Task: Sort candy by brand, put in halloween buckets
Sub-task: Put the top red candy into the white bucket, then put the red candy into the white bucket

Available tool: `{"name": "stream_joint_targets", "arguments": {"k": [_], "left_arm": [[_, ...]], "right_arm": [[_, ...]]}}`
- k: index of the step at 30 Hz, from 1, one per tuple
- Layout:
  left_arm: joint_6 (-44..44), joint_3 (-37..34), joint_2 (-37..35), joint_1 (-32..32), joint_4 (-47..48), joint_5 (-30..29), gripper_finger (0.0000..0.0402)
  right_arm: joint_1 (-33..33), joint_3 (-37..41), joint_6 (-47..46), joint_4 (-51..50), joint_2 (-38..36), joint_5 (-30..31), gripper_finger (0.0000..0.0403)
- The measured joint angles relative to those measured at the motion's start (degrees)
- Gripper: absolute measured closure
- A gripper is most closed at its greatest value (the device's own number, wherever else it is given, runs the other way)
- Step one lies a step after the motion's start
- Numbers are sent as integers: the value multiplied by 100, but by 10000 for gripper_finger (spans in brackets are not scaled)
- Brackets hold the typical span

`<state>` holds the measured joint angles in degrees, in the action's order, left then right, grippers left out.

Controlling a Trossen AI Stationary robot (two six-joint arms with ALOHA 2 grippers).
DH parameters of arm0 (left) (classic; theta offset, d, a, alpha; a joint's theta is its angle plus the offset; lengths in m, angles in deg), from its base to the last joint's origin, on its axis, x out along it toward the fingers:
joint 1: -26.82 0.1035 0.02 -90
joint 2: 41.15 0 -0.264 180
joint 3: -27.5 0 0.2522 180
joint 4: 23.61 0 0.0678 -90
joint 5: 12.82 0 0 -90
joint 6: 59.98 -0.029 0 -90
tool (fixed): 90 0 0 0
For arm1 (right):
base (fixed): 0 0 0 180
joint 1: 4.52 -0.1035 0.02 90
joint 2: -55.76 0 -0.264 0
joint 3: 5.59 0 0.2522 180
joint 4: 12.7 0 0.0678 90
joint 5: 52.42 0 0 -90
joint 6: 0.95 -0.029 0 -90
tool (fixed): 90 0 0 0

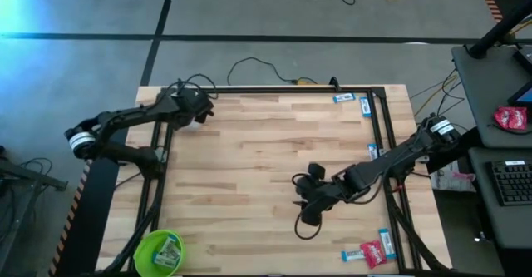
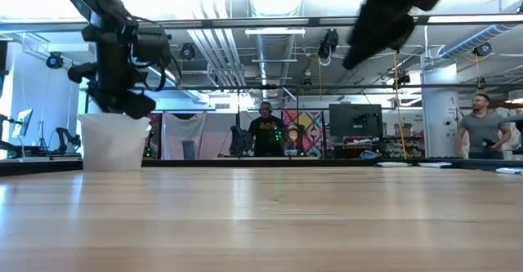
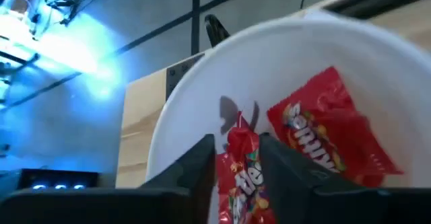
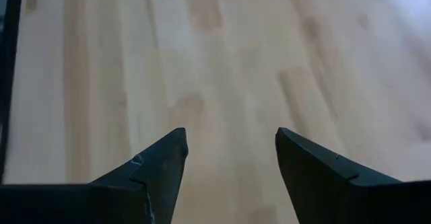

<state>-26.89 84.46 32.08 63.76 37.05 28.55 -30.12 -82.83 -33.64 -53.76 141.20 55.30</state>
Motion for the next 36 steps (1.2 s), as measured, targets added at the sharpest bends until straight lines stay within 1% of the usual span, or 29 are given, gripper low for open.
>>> {"name": "stream_joint_targets", "arguments": {"k": [1, 3, 6, 8, 10, 11, 12, 15, 18, 22, 25, 27, 30, 33, 36], "left_arm": [[-37, -14, 42, 3, -1, -5, 288], [-167, 1, 43, 2, 46, -29, 263], [-266, 270, -96, -109, 458, -27, 228], [-251, 549, -287, -298, 877, -21, 211], [-142, 795, -525, -634, 1097, -11, 198], [-95, 868, -660, -875, 1097, 0, 193], [-78, 912, -812, -1152, 1048, 6, 190], [-74, 933, -1193, -2152, 613, -3, 185], [-281, 865, -1393, -3208, 63, -105, 185], [-515, 687, -1409, -4523, -559, -614, 184], [-633, 510, -1310, -5252, -888, -1090, 184], [-658, 459, -1205, -5572, -986, -1341, 184], [-693, 436, -1024, -5826, -999, -1881, 184], [-693, 425, -832, -5876, -1002, -2501, 184], [-694, 425, -675, -5859, -1004, -2837, 184]], "right_arm": [[0, -16, -69, -207, -12, -176, 184], [0, -191, -359, -942, -23, -588, 184], [-25, -556, -1164, -2167, -32, -1105, 184], [-88, -650, -1496, -2675, -24, -1301, 184], [-190, -616, -1746, -2857, -16, -1346, 184], [-235, -573, -1883, -2883, -16, -1464, 184], [-272, -528, -2031, -2893, -16, -1710, 184], [-352, -371, -2606, -2879, 13, -2854, 184], [-507, -232, -3334, -2882, 122, -3491, 184], [-891, -91, -4129, -2859, 385, -4179, 184], [-1215, 64, -4743, -2864, 662, -4658, 184], [-1436, 158, -5069, -2852, 866, -5118, 184], [-1755, 203, -5361, -2769, 1195, -5838, 184], [-1950, 203, -5561, -2582, 1441, -6185, 184], [-2070, 201, -5937, -2038, 1652, -6393, 184]]}}
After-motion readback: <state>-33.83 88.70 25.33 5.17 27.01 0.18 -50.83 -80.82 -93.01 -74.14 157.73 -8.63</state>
